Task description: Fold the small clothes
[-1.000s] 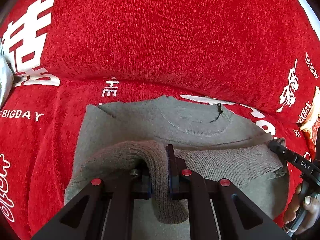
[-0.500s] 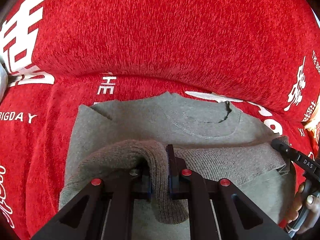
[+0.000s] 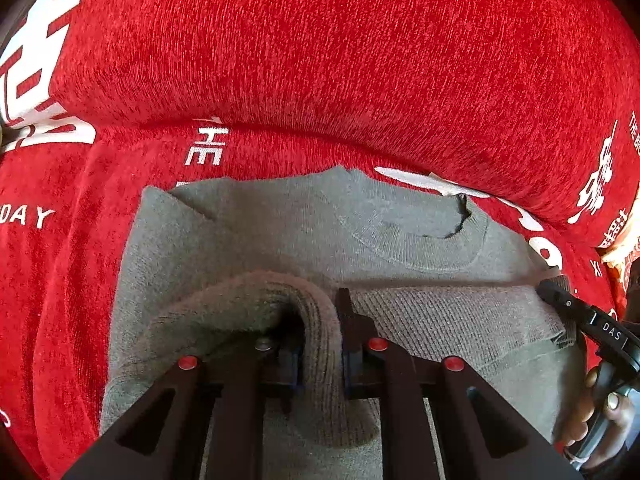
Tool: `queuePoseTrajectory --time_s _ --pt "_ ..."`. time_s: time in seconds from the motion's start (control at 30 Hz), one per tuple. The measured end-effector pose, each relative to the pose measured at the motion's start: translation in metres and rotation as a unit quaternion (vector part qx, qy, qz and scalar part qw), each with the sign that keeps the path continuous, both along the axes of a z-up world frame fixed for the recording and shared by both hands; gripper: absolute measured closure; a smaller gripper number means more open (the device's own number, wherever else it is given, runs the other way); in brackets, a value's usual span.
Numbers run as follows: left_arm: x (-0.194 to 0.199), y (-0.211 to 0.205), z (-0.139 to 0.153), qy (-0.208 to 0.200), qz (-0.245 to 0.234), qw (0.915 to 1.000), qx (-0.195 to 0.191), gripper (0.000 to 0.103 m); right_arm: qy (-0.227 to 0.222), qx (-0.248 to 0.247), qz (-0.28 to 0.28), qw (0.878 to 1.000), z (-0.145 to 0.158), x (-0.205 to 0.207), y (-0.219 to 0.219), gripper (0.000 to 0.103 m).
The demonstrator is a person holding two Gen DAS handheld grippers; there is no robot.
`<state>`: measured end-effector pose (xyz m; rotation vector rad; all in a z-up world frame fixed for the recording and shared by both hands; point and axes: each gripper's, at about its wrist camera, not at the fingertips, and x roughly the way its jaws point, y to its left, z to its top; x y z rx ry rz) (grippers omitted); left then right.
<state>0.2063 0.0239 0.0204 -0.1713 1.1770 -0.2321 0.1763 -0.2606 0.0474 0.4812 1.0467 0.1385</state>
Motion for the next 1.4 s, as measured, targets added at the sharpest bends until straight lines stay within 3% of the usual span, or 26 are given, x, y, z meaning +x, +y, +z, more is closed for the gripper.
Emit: queuePoseTrajectory --time_s 0.2,0.27,0.33,0.37,0.57,0.8,0.93,1.1,1.2,1.27,1.4 --pt "0.001 0.003 -0.001 0.014 0.002 0.9998 -0.013 0.084 -0.002 0.009 0.004 1.000 0.003 -0.003 0.003 0.053" --pt "0.000 0.008 0.000 0.021 0.005 0.9988 -0.043 0.059 -0.006 0.017 0.006 1.000 0.006 -0.006 0.004 0.038" --pt "-0.003 0.014 0.003 0.021 0.012 0.9965 -0.080 0.042 -0.016 0.015 0.001 1.000 0.011 -0.009 0.004 0.025" --pt "-0.004 0.017 0.003 0.021 0.021 0.9953 -0.093 0.039 -0.022 0.011 -0.002 1.000 0.014 -0.012 0.003 0.023" --pt "-0.012 0.027 0.010 0.005 0.023 0.9952 -0.095 0.038 -0.030 0.010 -0.002 1.000 0.022 -0.022 -0.004 0.022" --pt "-0.029 0.049 0.023 -0.016 0.021 0.9905 -0.135 0.038 -0.052 -0.026 0.046 0.997 0.030 -0.041 0.003 0.022" --pt "-0.037 0.034 0.025 -0.031 -0.031 0.9933 -0.107 0.038 -0.057 -0.074 0.095 0.991 0.031 -0.039 0.023 0.022" --pt "-0.040 -0.001 0.023 -0.017 -0.124 0.9852 -0.118 0.038 -0.044 -0.091 0.129 0.987 0.024 -0.018 0.043 0.022" --pt "-0.039 -0.016 0.023 -0.020 -0.151 0.9838 -0.095 0.038 -0.022 -0.102 0.128 0.986 0.012 -0.001 0.046 0.022" --pt "-0.030 -0.017 0.017 -0.016 -0.133 0.9888 -0.067 0.038 -0.011 -0.113 0.118 0.986 0.005 0.007 0.045 0.022" --pt "-0.002 0.003 0.004 0.006 -0.069 0.9948 -0.075 0.038 -0.004 -0.118 0.086 0.989 -0.001 0.013 0.035 0.022"
